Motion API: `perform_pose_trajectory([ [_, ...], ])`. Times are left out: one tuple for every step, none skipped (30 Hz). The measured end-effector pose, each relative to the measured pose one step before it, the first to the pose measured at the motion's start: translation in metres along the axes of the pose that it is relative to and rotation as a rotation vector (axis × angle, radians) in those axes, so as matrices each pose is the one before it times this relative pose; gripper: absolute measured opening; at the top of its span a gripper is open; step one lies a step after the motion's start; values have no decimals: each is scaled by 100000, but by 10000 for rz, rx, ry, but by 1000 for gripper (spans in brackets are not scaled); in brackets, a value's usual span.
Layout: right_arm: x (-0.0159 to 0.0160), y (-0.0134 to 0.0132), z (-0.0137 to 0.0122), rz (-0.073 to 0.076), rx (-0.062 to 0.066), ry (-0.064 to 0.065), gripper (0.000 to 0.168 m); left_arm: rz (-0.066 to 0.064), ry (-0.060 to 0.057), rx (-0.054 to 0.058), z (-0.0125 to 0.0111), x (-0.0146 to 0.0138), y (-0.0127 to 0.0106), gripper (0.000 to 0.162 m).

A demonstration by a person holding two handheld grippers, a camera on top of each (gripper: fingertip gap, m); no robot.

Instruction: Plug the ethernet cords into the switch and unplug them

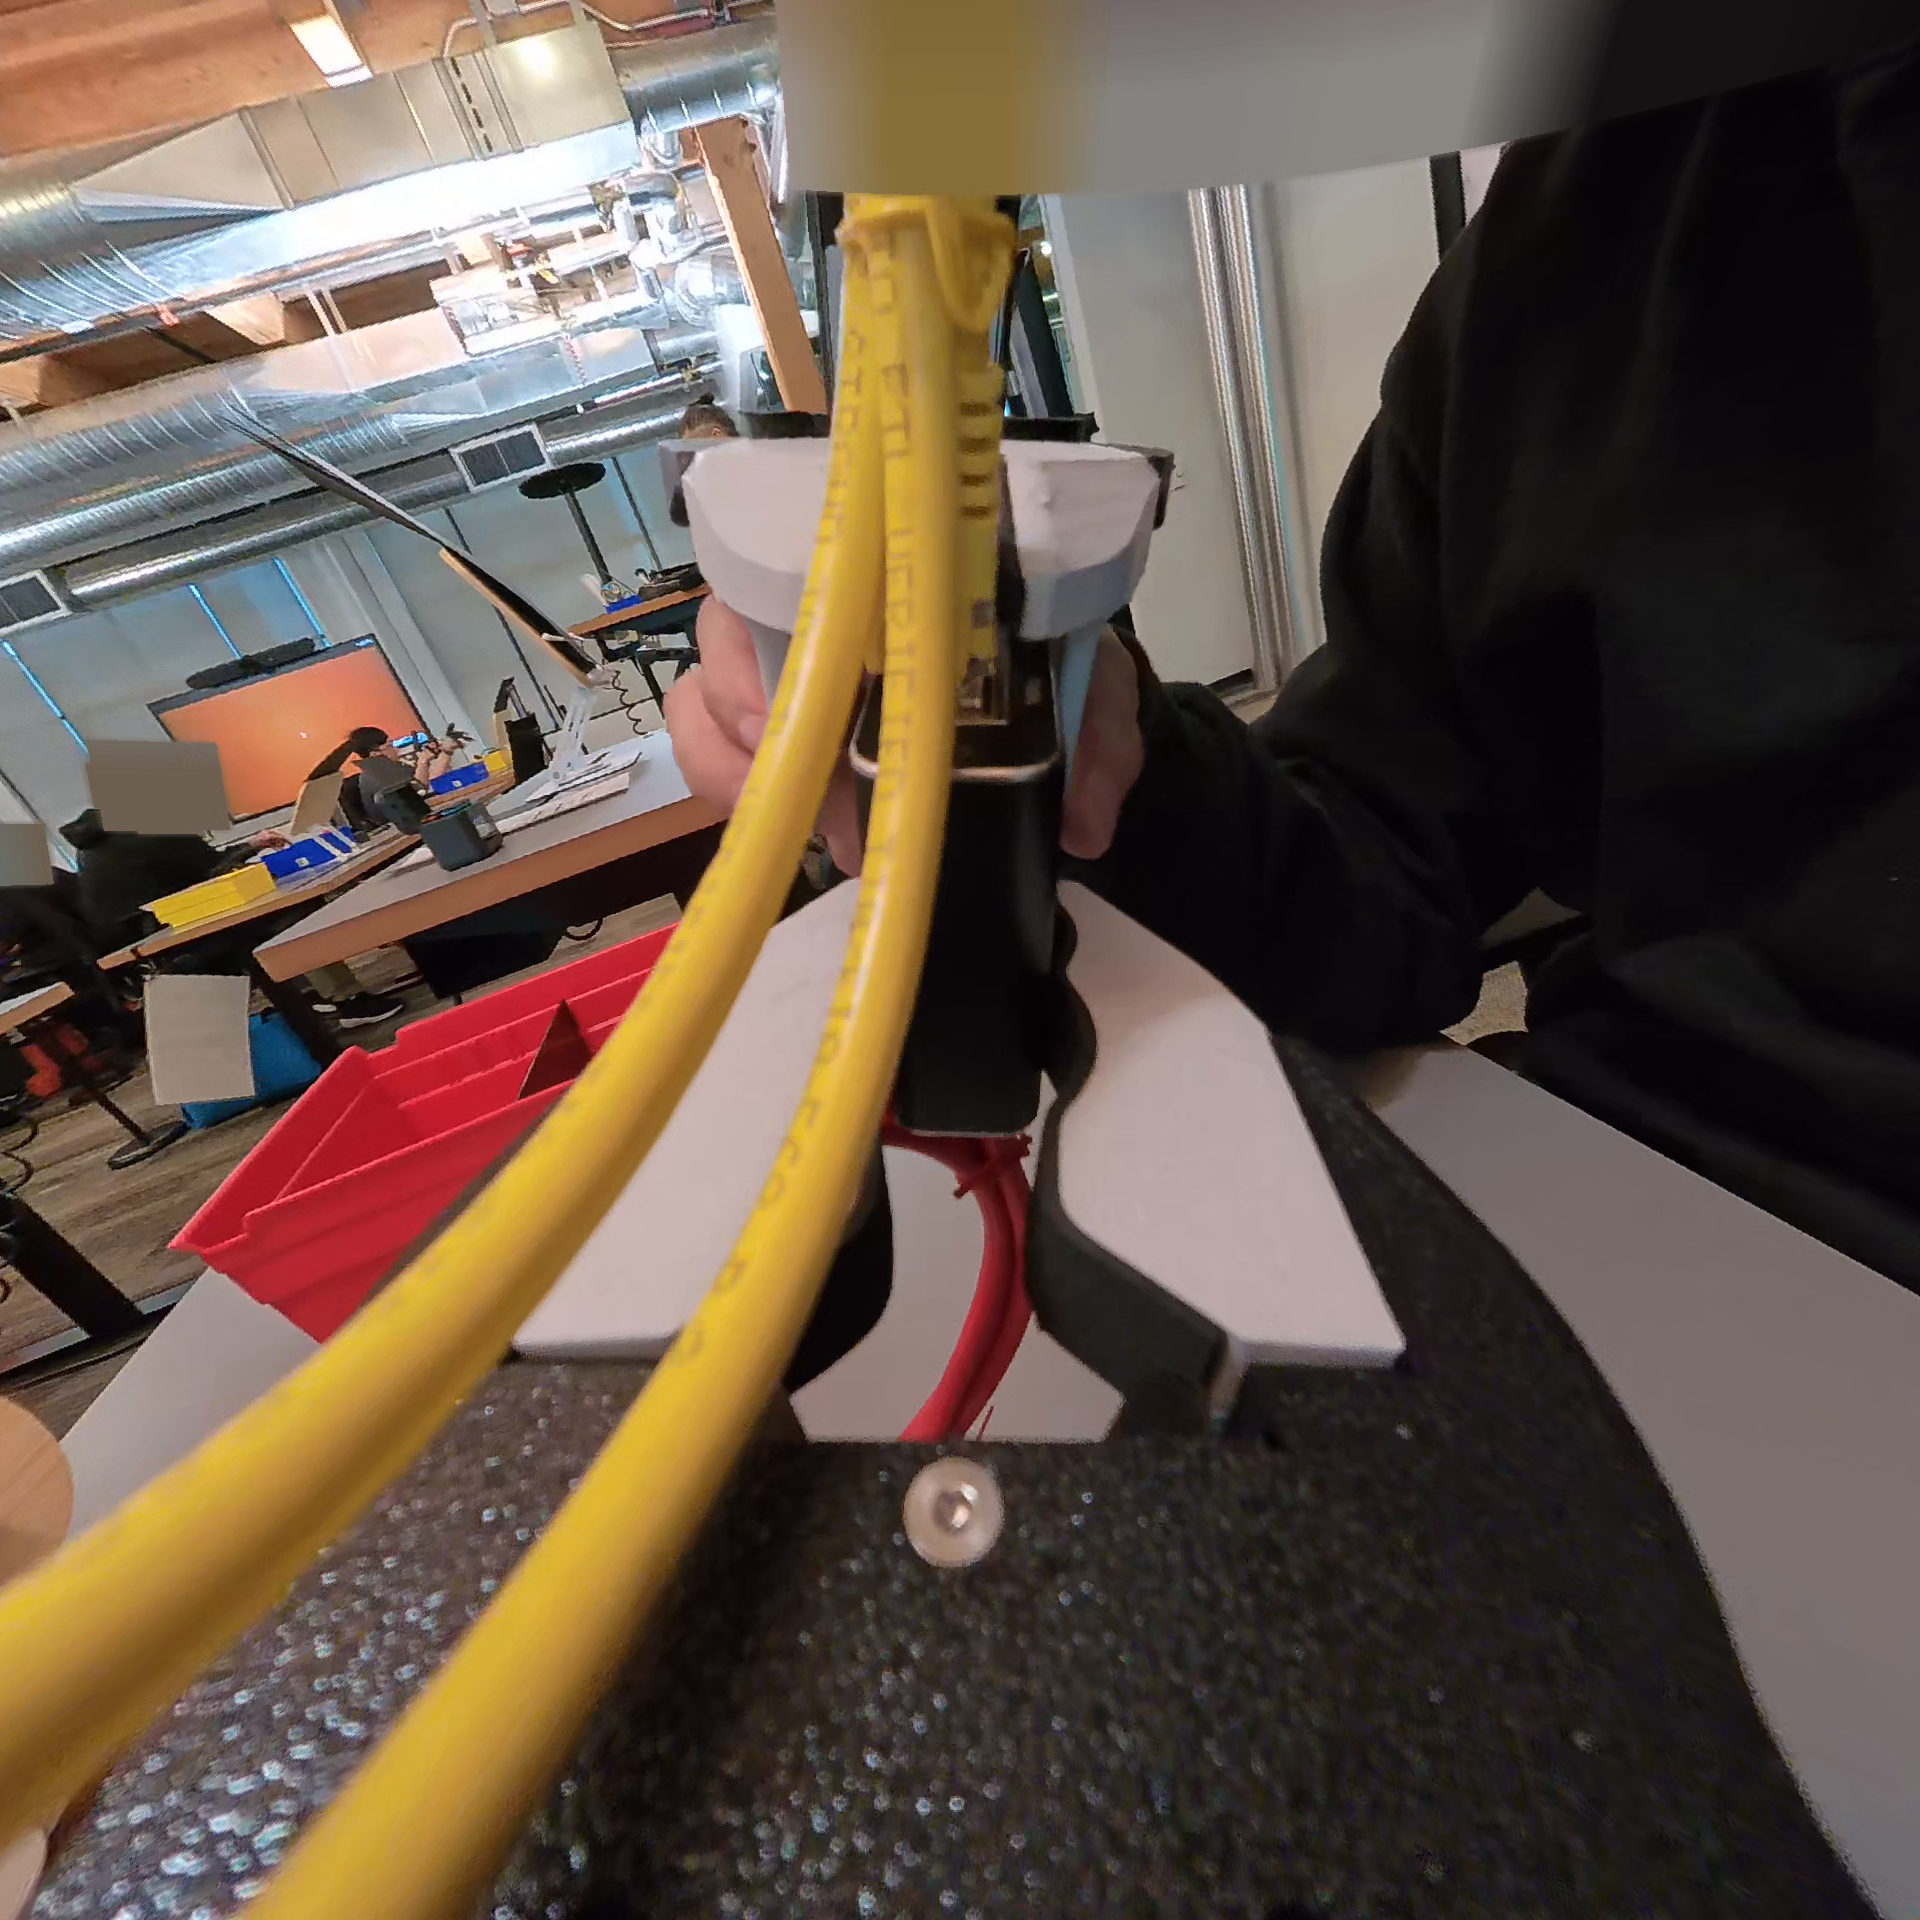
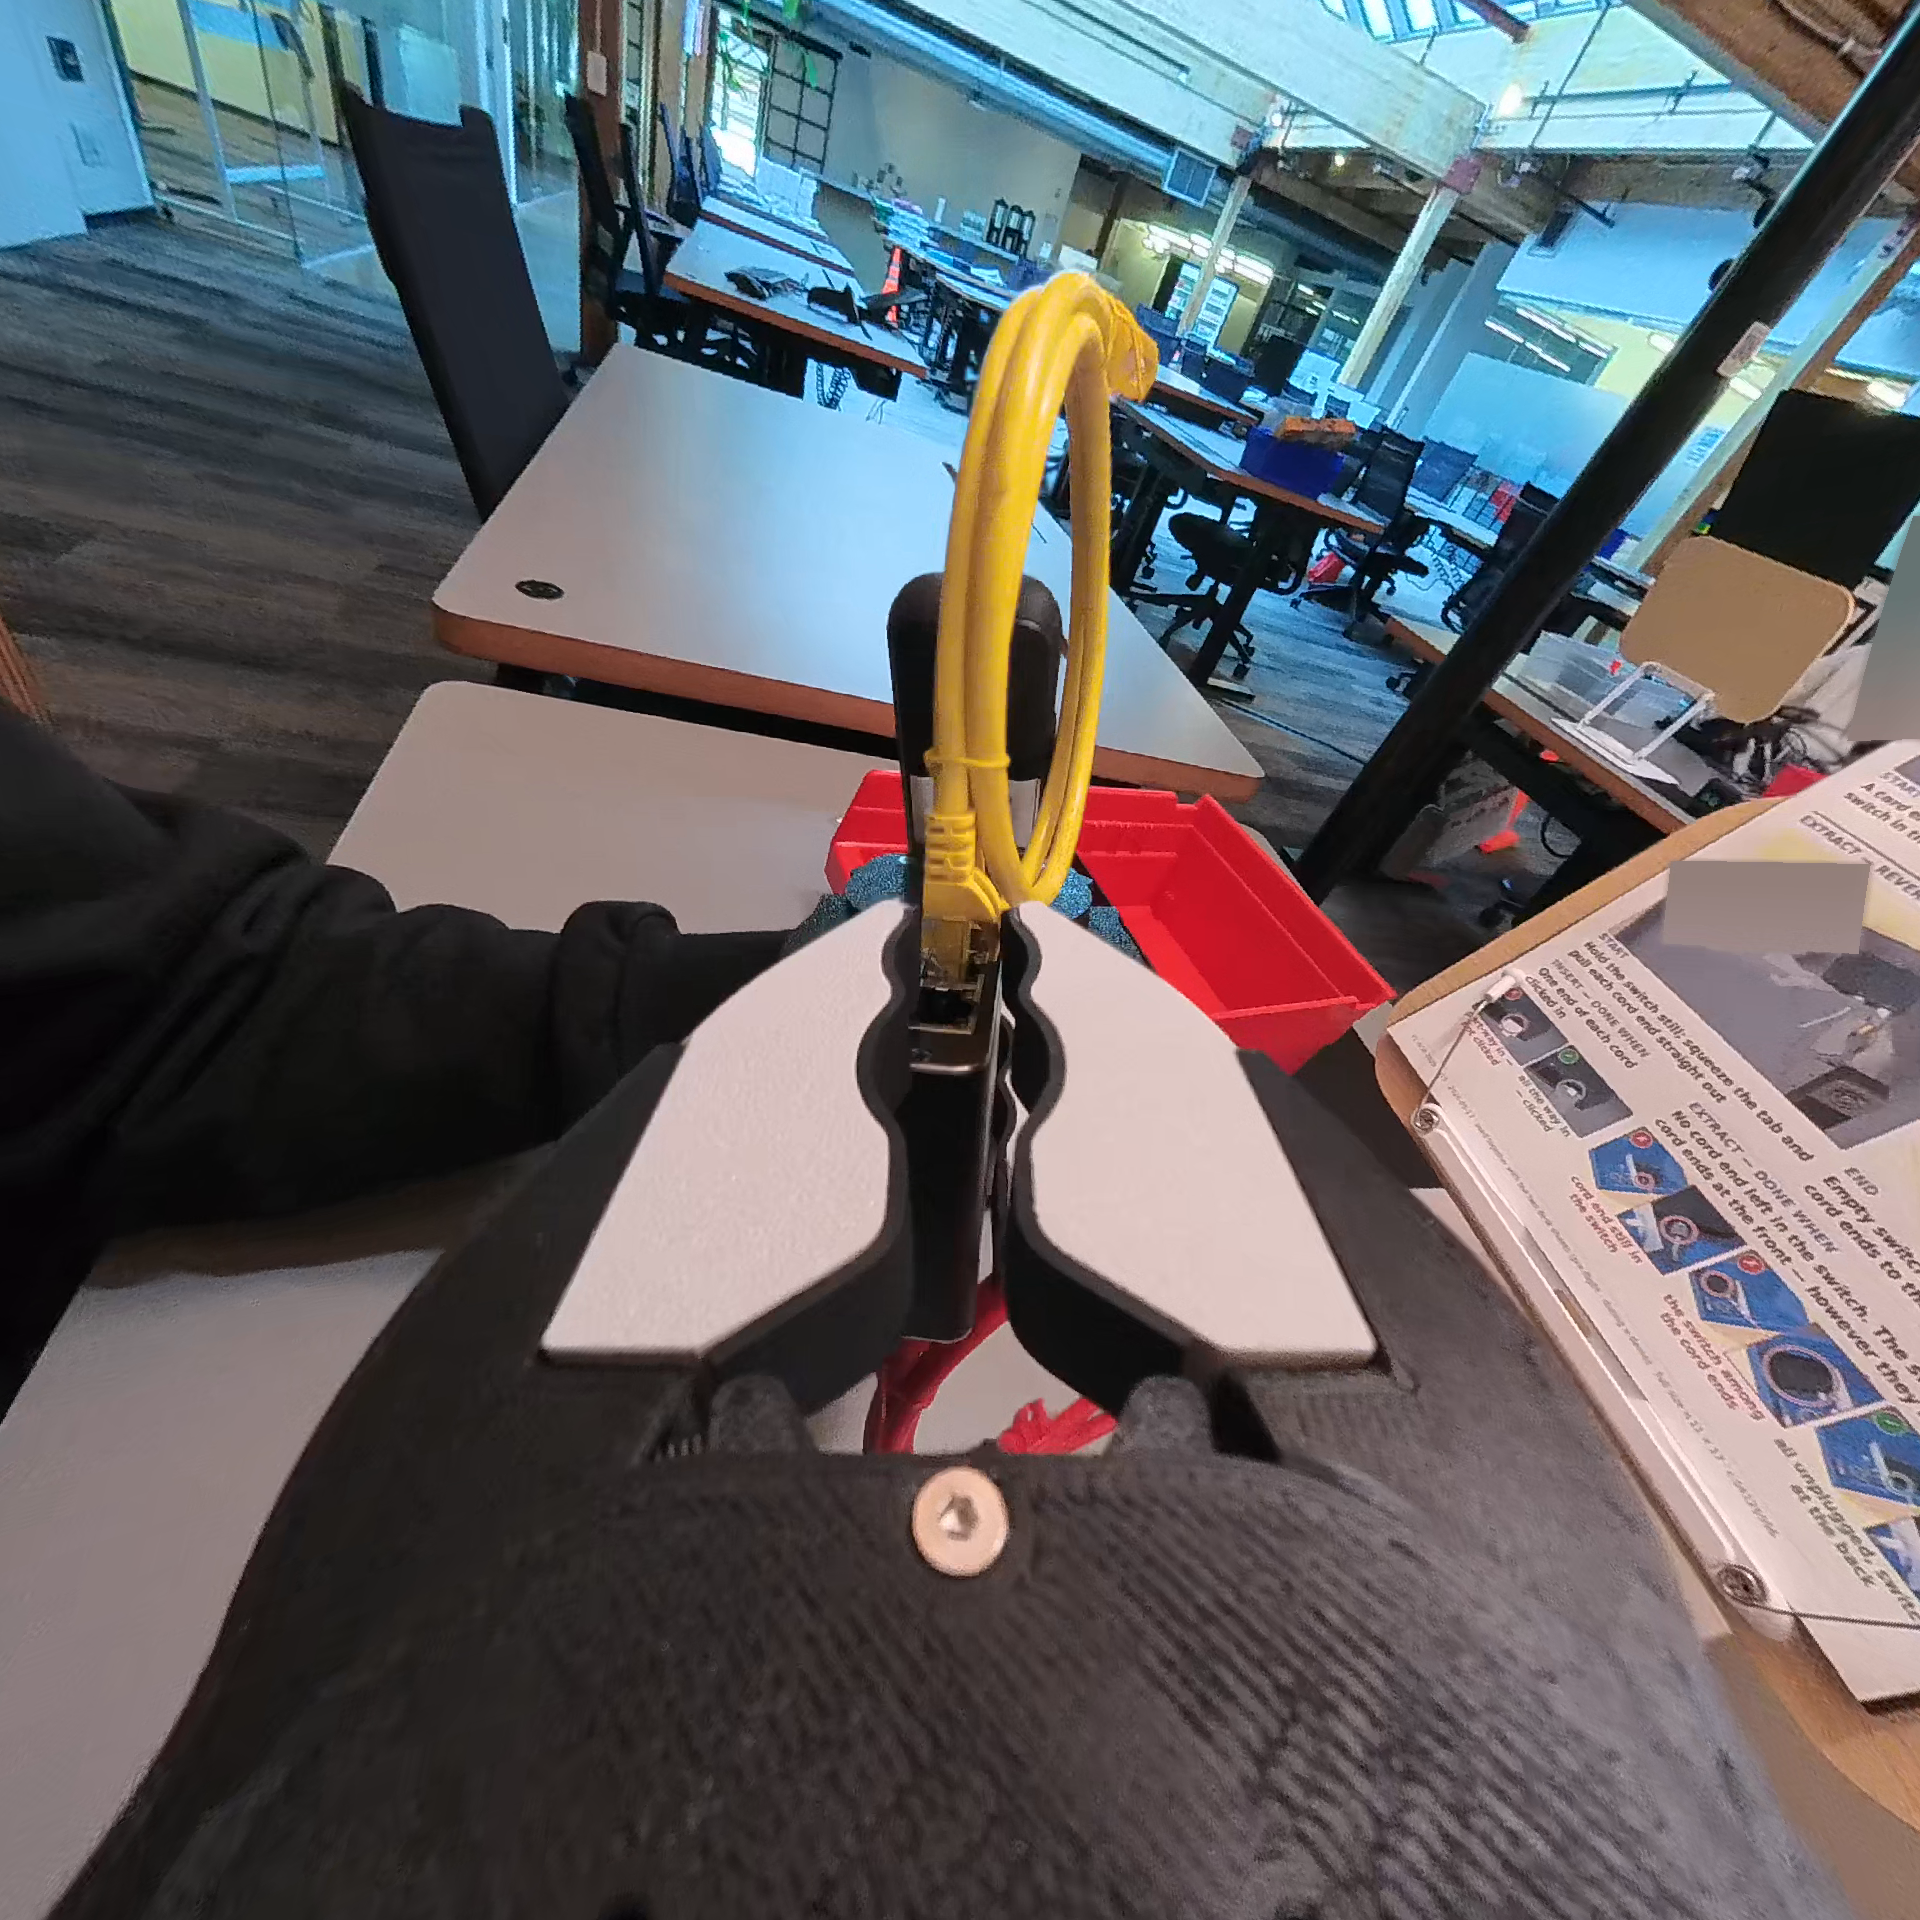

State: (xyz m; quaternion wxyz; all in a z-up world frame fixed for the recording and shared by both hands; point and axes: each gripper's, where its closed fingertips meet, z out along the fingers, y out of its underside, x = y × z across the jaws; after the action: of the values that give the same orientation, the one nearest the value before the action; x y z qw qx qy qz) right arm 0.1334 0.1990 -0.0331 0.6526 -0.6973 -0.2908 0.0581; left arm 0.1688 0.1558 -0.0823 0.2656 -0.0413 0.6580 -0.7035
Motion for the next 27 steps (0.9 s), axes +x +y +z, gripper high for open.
perform_pose_trajectory([
  [-96, 65, 10, -71, -78, -23, 14, 42, 13, -39, 5, 34, 72, 27],
  [-10, 50, -6, -44, -59, 19, 14, 39, -33, -35, 1, -34, 48, 27],
  [48, 31, 7, -25, -40, 57, 14, 14, -34, -29, -4, -43, 47, 27],
  [-55, 31, 20, -65, -30, -4, 14, -9, 30, -11, 5, 41, 17, 27],
  [-32, -7, 20, -60, -3, 5, 15, -8, 25, 3, -11, 43, -7, 27],
  [25, -10, 29, -42, -5, 42, 15, 2, -12, 3, -7, -22, -4, 27],
  [-6, 11, 13, -39, -11, 20, 15, -15, 19, 0, -10, 35, 10, 26],
  [-38, 17, 18, -2, -24, -12, 15, -36, 57, 2, -6, 69, 17, 26],
  [1, 23, 12, 34, -34, 6, 15, -15, 12, 0, -2, 8, 16, 26],
  [34, 29, 6, 19, -32, 29, 15, 21, -29, -6, -2, -35, 23, 26],
  [-45, 30, -3, 9, -33, -33, 15, 21, 6, -15, 14, 12, 37, 26],
  [-46, 56, -7, 32, -40, -35, 15, -10, 27, -21, 0, 35, 53, 26],
  [51, 33, -6, 58, -44, 42, 15, -25, -1, -5, -2, -9, 26, 26],
  [32, -10, 18, 11, -38, 48, 15, -16, 12, 23, 5, 4, -14, 26],
  [-71, -2, 13, -41, -39, 1, 15, 0, 44, 28, 17, 64, -17, 26],
  [-52, -14, 29, -23, -38, 15, 15, 12, 9, 21, 11, 12, -31, 27],
  [-44, -37, 28, 15, -19, 21, 17, 26, -39, 24, -13, -51, -41, 27],
  [-33, -38, 46, 42, -3, 20, 17, 30, -14, 21, -12, -7, -30, 26],
  [3, -11, 43, 57, 5, 26, 16, 31, 4, -4, -29, 16, 2, 26],
  [9, 11, 43, 32, 5, 15, 15, 31, -29, -28, -11, -31, 38, 26],
  [5, 34, 25, 57, -12, 1, 15, 21, -21, -40, 4, -16, 48, 26],
  [-25, 50, 22, 138, -48, -42, 15, 1, 16, -45, 25, 16, 67, 26],
  [-19, 74, 26, 100, -74, -25, 15, -5, 17, -57, 60, 25, 98, 26],
  [14, 85, 33, -61, -80, 29, 15, -3, 3, -43, 86, -5, 94, 26],
  [-7, 76, 12, -108, -78, 38, 14, -5, 14, -9, 58, 6, 77, 26],
  [-8, 73, 0, -20, -101, 29, 14, -5, 12, 8, 26, 5, 49, 26],
  [33, 77, 1, -27, -95, 53, 14, -9, -18, -17, 0, -39, 73, 26],
])
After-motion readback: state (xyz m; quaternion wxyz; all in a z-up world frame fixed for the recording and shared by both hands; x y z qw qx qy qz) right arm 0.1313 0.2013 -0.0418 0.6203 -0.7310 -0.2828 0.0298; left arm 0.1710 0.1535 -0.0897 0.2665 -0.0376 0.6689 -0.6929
